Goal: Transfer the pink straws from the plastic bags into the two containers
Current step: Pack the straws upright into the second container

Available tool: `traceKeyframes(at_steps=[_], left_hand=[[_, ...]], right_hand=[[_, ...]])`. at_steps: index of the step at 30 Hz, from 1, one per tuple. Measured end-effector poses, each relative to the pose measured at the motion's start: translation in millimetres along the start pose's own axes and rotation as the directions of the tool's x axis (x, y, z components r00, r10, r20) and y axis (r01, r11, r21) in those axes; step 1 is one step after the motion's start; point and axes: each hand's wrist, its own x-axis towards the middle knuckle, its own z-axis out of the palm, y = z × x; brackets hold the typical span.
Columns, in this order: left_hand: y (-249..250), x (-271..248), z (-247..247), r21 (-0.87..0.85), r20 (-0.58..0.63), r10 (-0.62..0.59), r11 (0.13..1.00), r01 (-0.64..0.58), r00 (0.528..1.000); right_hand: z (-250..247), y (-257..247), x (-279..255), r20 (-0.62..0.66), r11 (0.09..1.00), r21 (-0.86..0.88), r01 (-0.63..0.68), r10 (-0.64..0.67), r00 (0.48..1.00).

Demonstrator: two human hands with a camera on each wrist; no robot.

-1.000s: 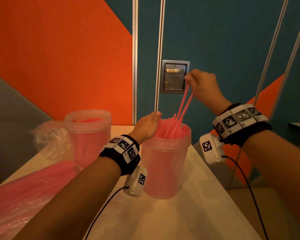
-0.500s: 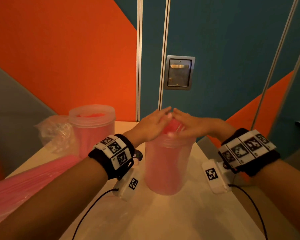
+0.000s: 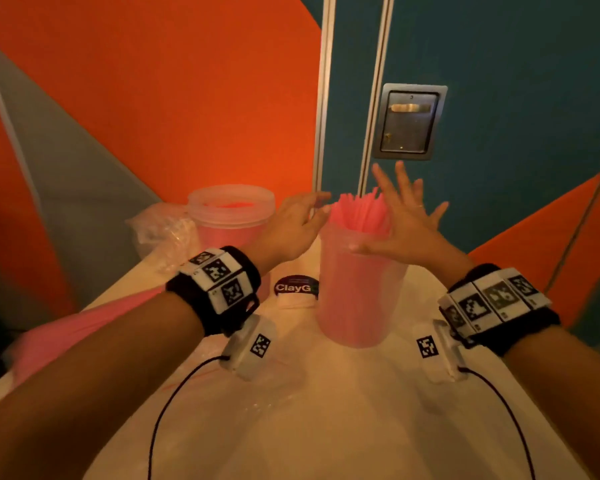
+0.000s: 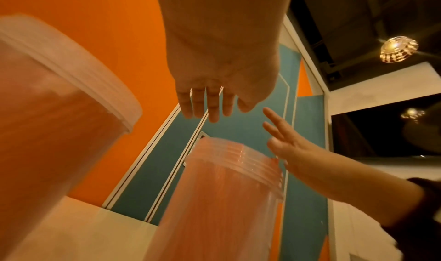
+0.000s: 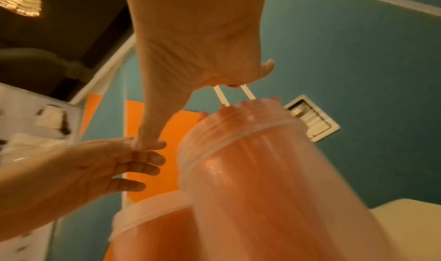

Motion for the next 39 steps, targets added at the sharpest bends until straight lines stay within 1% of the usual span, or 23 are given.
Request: traceKeyframes(at_steps=[2, 3, 5, 6, 8, 11, 13, 14, 15, 16, 17, 18, 19, 21, 25, 28, 29, 31, 33, 35, 36, 37, 39], left_hand=[[-4.0, -25.1, -20.7, 0.015, -0.003, -0.03, 0.999, 0.03, 1.0], [-5.2, -39.9, -31.0, 0.004, 0.052, -0.074, 0.997, 0.074, 0.996], [-5.1, -72.0, -50.5, 0.029, 0.266, -0.169, 0.985, 0.168, 0.949], [-5.2, -87.8, -58.6, 0.059, 0.388, -0.218, 0.976, 0.212, 0.895], [-10.2, -117.1, -71.0, 0.114, 0.576, -0.317, 0.944, 0.31, 0.753], [-22.8, -156.6, -78.3, 0.217, 0.724, -0.438, 0.878, 0.426, 0.533], [-33.1, -179.4, -77.5, 0.28, 0.779, -0.502, 0.816, 0.507, 0.377], [-38.8, -189.2, -75.6, 0.314, 0.79, -0.525, 0.789, 0.528, 0.315], [-44.4, -197.8, -73.8, 0.354, 0.787, -0.545, 0.783, 0.511, 0.29], [-51.6, -204.7, -71.7, 0.401, 0.761, -0.564, 0.797, 0.452, 0.321], [-58.4, -210.1, -70.0, 0.449, 0.708, -0.583, 0.807, 0.383, 0.398], [-65.8, -214.4, -68.8, 0.486, 0.63, -0.594, 0.804, 0.341, 0.5], [-72.2, -218.3, -68.9, 0.501, 0.539, -0.602, 0.791, 0.351, 0.589], [-88.7, -223.1, -69.8, 0.512, 0.364, -0.606, 0.765, 0.391, 0.707], [-112.8, -225.7, -74.9, 0.601, 0.097, -0.559, 0.692, 0.4, 0.823], [-116.1, -227.2, -80.2, 0.753, -0.126, -0.381, 0.565, 0.338, 0.916], [-117.0, -227.6, -83.4, 0.789, -0.181, -0.302, 0.524, 0.322, 0.936], [-123.4, -226.3, -89.6, 0.815, -0.255, -0.234, 0.47, 0.339, 0.938], [-122.2, -220.9, -99.8, 0.82, -0.288, -0.278, 0.422, 0.386, 0.917], [-118.0, -211.4, -110.1, 0.821, -0.274, -0.376, 0.388, 0.419, 0.885], [-118.6, -206.3, -114.0, 0.789, -0.251, -0.419, 0.435, 0.435, 0.873], [-117.4, -202.5, -117.4, 0.706, -0.241, -0.438, 0.533, 0.466, 0.866], [-118.0, -196.9, -119.5, 0.407, -0.228, -0.504, 0.728, 0.552, 0.833]], right_hand=[[4.9, -19.7, -8.6, -0.13, 0.995, 0.06, 0.083, -0.075, 0.989], [10.4, -32.6, -14.0, -0.157, 0.983, 0.112, 0.148, -0.13, 0.979], [26.1, -63.8, -26.1, -0.047, 0.934, 0.239, 0.267, -0.264, 0.964], [35.8, -80.9, -32.8, 0.091, 0.918, 0.27, 0.292, -0.326, 0.941], [58.1, -114.0, -45.4, 0.384, 0.909, 0.271, 0.317, -0.404, 0.83], [95.5, -153.8, -63.9, 0.749, 0.927, 0.301, 0.223, -0.374, 0.547], [118.3, -173.1, -74.8, 0.859, 0.946, 0.245, 0.212, -0.313, 0.405], [128.1, -180.4, -78.0, 0.882, 0.948, 0.216, 0.234, -0.293, 0.369], [135.8, -186.2, -79.9, 0.885, 0.941, 0.192, 0.28, -0.289, 0.366], [142.1, -190.4, -80.0, 0.864, 0.927, 0.159, 0.34, -0.297, 0.406], [146.4, -193.1, -79.2, 0.827, 0.913, 0.121, 0.389, -0.309, 0.469], [149.8, -194.2, -77.7, 0.783, 0.914, 0.095, 0.395, -0.313, 0.538], [152.9, -193.9, -76.0, 0.738, 0.923, 0.087, 0.374, -0.311, 0.598], [158.3, -190.2, -73.0, 0.672, 0.924, 0.057, 0.377, -0.315, 0.67], [164.6, -179.0, -72.8, 0.616, 0.824, -0.223, 0.52, -0.295, 0.731], [169.6, -177.7, -73.1, 0.521, 0.761, -0.285, 0.582, -0.387, 0.761], [170.3, -179.3, -73.0, 0.51, 0.753, -0.259, 0.605, -0.425, 0.747], [172.0, -185.6, -72.5, 0.528, 0.768, -0.129, 0.628, -0.483, 0.699], [175.4, -195.2, -70.8, 0.543, 0.805, 0.047, 0.591, -0.517, 0.662], [181.8, -204.9, -65.9, 0.491, 0.825, 0.171, 0.539, -0.546, 0.679], [184.8, -208.3, -61.9, 0.459, 0.829, 0.205, 0.521, -0.552, 0.696], [186.5, -210.9, -58.6, 0.446, 0.831, 0.223, 0.511, -0.552, 0.704], [187.7, -211.2, -53.1, 0.492, 0.824, 0.158, 0.544, -0.543, 0.68]])
